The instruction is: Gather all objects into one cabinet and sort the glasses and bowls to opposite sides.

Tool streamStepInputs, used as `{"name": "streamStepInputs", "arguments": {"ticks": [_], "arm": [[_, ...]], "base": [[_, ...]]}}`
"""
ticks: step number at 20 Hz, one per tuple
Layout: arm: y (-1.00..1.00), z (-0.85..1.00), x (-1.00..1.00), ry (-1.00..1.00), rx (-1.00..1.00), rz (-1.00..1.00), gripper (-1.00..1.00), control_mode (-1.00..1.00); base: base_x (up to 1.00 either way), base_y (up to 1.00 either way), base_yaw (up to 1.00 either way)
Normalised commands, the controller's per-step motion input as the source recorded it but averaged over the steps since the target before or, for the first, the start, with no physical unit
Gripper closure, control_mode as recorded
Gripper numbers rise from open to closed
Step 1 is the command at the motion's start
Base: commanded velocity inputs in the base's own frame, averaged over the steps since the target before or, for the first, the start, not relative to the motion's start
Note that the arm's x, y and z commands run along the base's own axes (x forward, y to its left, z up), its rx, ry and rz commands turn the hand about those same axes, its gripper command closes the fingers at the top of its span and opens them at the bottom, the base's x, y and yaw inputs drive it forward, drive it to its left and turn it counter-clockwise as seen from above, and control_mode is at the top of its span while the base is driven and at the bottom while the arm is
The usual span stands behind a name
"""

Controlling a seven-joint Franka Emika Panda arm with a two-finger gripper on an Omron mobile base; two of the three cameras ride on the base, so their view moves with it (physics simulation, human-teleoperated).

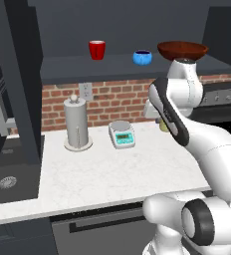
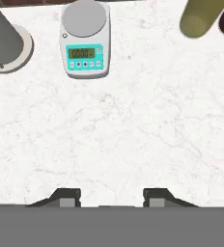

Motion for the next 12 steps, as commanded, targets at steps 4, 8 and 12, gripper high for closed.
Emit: {"name": "streamStepInputs", "arguments": {"ticks": [4,8,12], "arm": [[-0.49,-0.18,-0.5,-0.15,0.17,0.0,-1.0,-1.0],[-0.47,-0.44,-1.0,-0.53,0.21,0.04,-1.0,-1.0],[-0.05,-0.13,-1.0,-0.3,0.03,0.07,-1.0,-1.0]], "base": [[0.0,0.0,0.0],[0.0,0.0,0.0],[0.0,0.0,0.0]]}}
